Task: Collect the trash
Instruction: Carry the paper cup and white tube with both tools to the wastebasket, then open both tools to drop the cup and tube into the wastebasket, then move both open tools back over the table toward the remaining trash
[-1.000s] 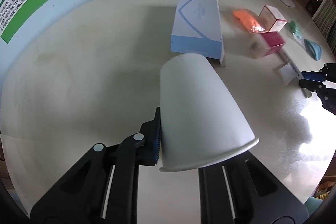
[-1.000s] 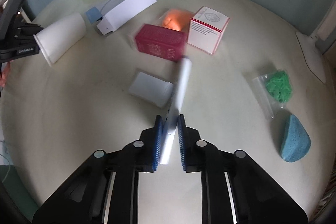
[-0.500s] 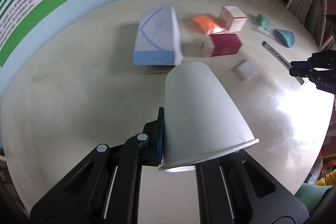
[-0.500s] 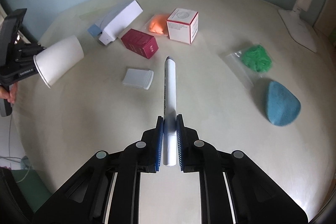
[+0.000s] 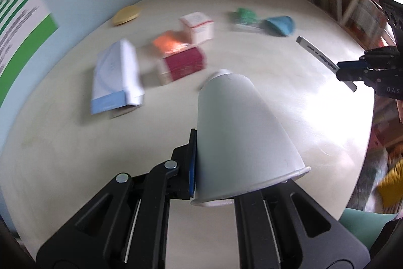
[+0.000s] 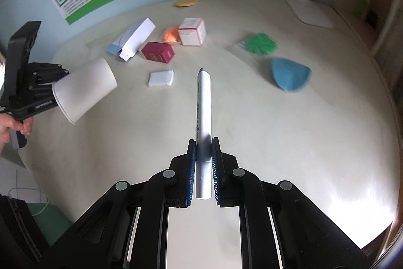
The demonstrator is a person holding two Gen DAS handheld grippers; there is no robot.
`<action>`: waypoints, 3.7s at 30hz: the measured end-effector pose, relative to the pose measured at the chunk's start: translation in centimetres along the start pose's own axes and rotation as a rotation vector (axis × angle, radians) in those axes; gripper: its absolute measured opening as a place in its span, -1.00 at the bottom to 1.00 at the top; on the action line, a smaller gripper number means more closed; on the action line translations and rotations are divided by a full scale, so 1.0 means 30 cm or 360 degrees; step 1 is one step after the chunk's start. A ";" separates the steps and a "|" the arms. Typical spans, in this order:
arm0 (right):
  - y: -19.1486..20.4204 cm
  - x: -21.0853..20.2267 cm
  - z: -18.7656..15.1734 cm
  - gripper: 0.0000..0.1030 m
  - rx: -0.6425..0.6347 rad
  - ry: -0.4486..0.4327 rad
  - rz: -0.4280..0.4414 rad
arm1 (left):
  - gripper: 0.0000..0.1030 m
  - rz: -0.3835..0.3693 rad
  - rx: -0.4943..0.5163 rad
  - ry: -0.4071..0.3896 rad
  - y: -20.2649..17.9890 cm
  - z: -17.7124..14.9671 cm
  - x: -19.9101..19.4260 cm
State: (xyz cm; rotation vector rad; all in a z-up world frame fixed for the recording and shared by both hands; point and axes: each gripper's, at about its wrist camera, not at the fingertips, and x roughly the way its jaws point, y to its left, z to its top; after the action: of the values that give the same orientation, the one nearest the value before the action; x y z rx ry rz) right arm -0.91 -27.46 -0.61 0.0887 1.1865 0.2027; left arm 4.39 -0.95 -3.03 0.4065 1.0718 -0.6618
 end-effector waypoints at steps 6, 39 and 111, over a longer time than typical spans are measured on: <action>-0.019 -0.124 -0.201 -0.74 0.0223 -0.0061 -0.0099 | -0.89 -0.0155 0.0278 0.0016 -0.182 0.012 0.018; -0.420 -0.352 -1.783 -0.76 0.1528 -0.0016 -0.0276 | -0.89 -0.0695 0.1325 0.0526 -1.758 -0.460 0.343; -0.331 -0.340 -0.309 0.75 0.0184 -0.0202 0.0096 | 0.87 -0.0042 -0.0084 -0.0017 -0.470 0.017 0.020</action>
State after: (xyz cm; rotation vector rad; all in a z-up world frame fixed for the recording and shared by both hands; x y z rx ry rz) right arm -12.06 -39.58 3.49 0.2361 1.0694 0.1788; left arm -4.57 -11.86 -3.23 0.3434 1.0841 -0.6569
